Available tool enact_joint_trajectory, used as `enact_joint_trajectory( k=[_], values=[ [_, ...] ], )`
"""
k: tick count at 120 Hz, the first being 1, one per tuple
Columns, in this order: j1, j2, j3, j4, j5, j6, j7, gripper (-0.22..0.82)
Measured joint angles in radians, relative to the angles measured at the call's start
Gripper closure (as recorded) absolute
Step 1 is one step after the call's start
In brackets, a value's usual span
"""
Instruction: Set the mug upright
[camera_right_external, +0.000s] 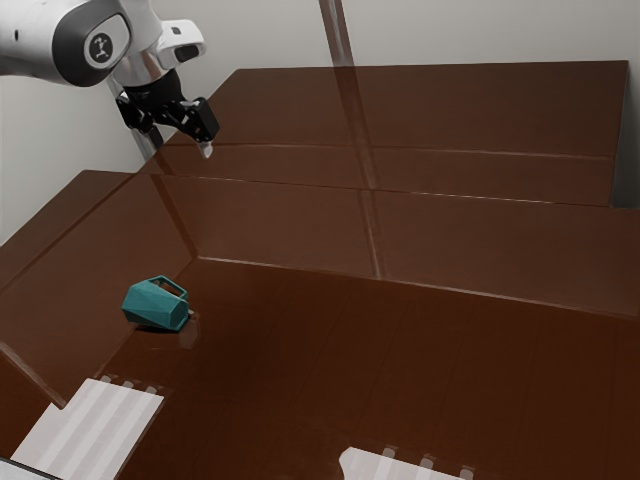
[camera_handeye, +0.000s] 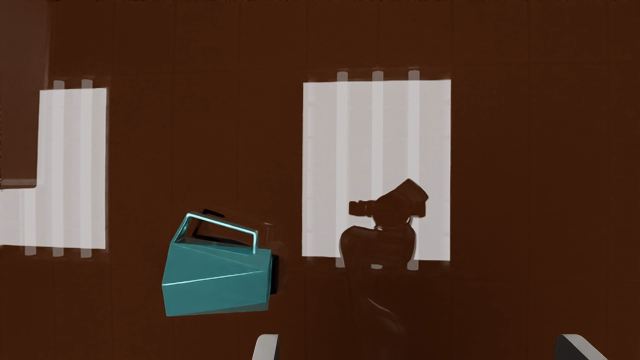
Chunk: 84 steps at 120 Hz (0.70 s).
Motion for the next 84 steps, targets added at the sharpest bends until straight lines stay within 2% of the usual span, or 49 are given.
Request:
enact_joint_trajectory(
  k=[20,40,57,84],
  values=[
    [0.004,0.001,0.002,-0.006,0.002,0.009,0.004,0.00],
    [0.032,0.010,0.056,-0.020,-0.021,0.034,0.008,0.00],
    [0.189,0.034,0.063,-0.019,-0.131,0.040,0.015,0.00],
    [0.448,0.183,0.067,0.035,-0.295,0.023,0.083,0.00]
  ],
)
